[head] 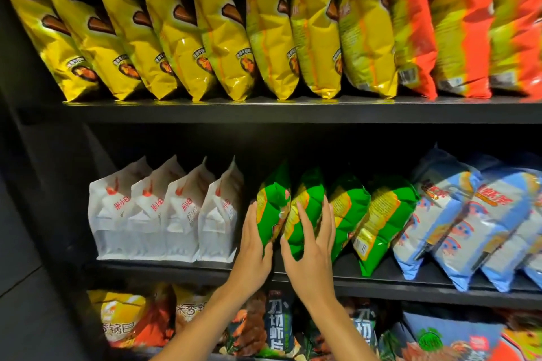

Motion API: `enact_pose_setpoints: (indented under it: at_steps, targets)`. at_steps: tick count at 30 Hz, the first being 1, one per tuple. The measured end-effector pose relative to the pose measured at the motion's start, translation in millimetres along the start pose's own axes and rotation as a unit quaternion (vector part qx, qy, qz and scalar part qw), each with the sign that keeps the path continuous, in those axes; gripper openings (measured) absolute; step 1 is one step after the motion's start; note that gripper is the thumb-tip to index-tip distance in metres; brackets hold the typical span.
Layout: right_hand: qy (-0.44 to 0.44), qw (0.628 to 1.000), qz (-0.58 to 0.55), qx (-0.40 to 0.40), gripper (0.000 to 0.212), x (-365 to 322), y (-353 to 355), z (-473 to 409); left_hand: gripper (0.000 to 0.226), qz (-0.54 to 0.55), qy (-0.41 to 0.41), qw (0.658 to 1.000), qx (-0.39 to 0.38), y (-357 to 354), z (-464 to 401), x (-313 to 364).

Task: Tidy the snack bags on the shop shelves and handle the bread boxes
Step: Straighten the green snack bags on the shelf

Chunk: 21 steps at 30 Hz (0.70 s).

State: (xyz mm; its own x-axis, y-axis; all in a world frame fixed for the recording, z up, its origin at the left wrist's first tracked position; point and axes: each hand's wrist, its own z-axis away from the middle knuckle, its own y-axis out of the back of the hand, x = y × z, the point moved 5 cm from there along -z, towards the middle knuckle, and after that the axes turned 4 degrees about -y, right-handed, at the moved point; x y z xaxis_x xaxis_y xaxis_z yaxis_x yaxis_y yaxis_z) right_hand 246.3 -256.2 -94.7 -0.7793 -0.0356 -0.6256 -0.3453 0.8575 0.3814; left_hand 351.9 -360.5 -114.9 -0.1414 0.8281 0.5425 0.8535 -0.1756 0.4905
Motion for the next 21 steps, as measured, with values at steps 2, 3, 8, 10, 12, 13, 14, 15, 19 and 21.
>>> enact_pose_setpoints:
  at_steps: [2, 3, 8, 10, 12, 13, 14, 15, 19, 21]
  targets:
    - [0.004, 1.0, 0.007, -0.006, 0.078, 1, -1, 0, 0.084, -0.001, 0.014, 1.0, 0.008, -4, 1, -4]
    - [0.007, 1.0, 0.01, -0.007, 0.078, 2, -2, 1, 0.084, -0.002, 0.02, 1.0, 0.015, -7, 2, -4]
    - [0.014, 1.0, 0.006, -0.013, 0.078, 8, -1, 4, 0.092, -0.015, 0.035, 0.998, 0.04, -17, 2, -4]
    - [0.009, 1.0, 0.0, -0.02, 0.077, 9, -1, 3, 0.092, -0.025, 0.041, 0.998, 0.039, -17, -1, -7]
    - [0.004, 1.0, -0.006, -0.025, 0.076, 10, 0, 1, 0.088, -0.039, 0.051, 0.998, 0.028, -17, -3, -15]
    - [0.002, 1.0, -0.01, -0.027, 0.076, 11, 0, 0, 0.087, -0.047, 0.053, 0.997, 0.021, -17, -5, -18]
    - [0.0, 0.999, -0.013, -0.03, 0.075, 11, 0, -1, 0.086, -0.054, 0.053, 0.997, 0.012, -17, -6, -20]
    - [-0.002, 0.999, -0.014, -0.033, 0.074, 11, 0, -1, 0.086, -0.061, 0.048, 0.997, 0.003, -16, -6, -21]
    - [0.011, 0.999, -0.019, -0.03, 0.074, 6, 5, 0, 0.09, -0.079, 0.027, 0.996, -0.022, -9, -1, -14]
    - [0.006, 1.0, -0.02, -0.022, 0.074, 2, 10, 4, 0.092, -0.076, 0.024, 0.997, -0.024, -1, 1, -7]
